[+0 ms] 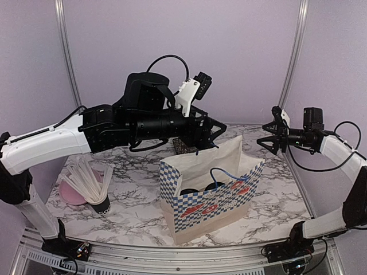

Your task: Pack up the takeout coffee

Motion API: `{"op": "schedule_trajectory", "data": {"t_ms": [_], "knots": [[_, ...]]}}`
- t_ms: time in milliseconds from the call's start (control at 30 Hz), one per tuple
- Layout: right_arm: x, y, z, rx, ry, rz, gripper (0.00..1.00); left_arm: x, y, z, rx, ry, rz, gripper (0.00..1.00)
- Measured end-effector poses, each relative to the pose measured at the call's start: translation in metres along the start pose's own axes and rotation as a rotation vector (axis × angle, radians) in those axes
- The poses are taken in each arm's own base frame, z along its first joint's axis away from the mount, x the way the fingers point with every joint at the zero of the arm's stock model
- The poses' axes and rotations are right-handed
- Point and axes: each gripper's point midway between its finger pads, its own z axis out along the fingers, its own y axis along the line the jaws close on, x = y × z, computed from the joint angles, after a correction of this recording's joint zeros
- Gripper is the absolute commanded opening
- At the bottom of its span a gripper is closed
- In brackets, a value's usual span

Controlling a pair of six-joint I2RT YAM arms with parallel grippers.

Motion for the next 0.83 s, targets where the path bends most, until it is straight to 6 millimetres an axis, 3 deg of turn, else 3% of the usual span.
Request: {"op": "schedule_trajectory", "data": {"t_ms": [133, 233, 400, 533, 700, 833], "knots": [[-0.012, -0.004, -0.003, 0.012, -0.009, 0.025, 0.92, -0.018, 0.022, -0.028, -0.13, -0.036, 0.092, 0.9], [-0.036, -0.019, -0.01, 0.075, -0.016, 0.042, 0.98, -0.027, 0.045, -0.051, -0.267, -0.045, 0.166, 0.98], [-0.085, -0.049, -0.03, 0.23, -0.036, 0.044, 0.99, -0.031, 0.085, -0.081, -0.484, -0.013, 0.261, 0.99], [-0.104, -0.067, -0.046, 0.365, -0.057, 0.087, 0.98, -0.026, 0.124, -0.101, -0.641, 0.038, 0.293, 0.99], [-0.132, -0.07, -0.075, 0.511, -0.127, 0.109, 0.98, -0.021, 0.184, -0.132, -0.818, 0.09, 0.27, 0.99], [-0.149, -0.069, -0.092, 0.585, -0.181, 0.112, 0.98, -0.018, 0.218, -0.16, -0.913, 0.101, 0.231, 0.99]]}}
